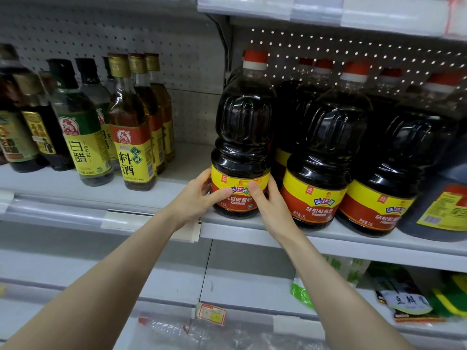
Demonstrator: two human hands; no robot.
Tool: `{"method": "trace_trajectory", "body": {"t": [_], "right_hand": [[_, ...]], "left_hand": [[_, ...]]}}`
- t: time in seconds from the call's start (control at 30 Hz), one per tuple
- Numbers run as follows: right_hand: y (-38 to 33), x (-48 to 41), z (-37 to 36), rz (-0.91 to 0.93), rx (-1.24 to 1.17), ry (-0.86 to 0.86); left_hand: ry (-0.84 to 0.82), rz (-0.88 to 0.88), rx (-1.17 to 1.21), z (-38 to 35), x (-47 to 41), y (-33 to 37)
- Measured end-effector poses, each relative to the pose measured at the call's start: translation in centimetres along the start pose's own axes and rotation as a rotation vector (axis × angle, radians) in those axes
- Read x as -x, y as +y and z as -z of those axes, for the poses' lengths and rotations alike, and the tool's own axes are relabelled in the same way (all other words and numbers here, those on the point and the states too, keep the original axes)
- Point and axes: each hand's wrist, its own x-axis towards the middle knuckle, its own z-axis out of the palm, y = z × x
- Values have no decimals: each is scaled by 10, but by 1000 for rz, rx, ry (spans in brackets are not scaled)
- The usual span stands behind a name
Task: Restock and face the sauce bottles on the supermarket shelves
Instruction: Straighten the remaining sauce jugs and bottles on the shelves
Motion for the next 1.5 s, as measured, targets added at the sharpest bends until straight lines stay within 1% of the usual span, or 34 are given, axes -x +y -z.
{"method": "trace_trajectory", "body": {"t": [0.07, 0.2, 0.27, 0.33, 0.43, 0.57, 0.7, 0.83, 0.93, 1.17, 1.5], "right_hand": [[-6, 5, -1, -20, 10, 14], [-21, 28, 6, -36, 37, 52], [-25, 42, 14, -35, 30, 97], [-26, 56, 26, -39, -5, 171], [-24, 74, 48, -69, -38, 296], [-23, 95, 80, -62, -8, 401], [-20, 101, 107, -75, 61, 424], [-19, 88, 122, -72, 19, 264], [-12, 71, 127, -47, 5, 154], [13, 51, 136, 8, 80, 66], [26, 48, 138, 58, 42, 114]], "left_hand": [[76, 15, -15, -3, 4, 2], [329, 55, -116, -12, 20, 6], [427, 49, -134, -20, 31, 7], [471, 40, -122, -32, 41, 7], [495, -8, -140, -56, 49, 10], [427, -43, -158, -94, 52, 18], [331, -43, -159, -124, 45, 20], [244, -30, -196, -145, 27, 22], [173, -48, -167, -154, 12, 25], [196, 6, -194, -146, -6, 10], [196, -51, -126, -147, -8, 2]]}}
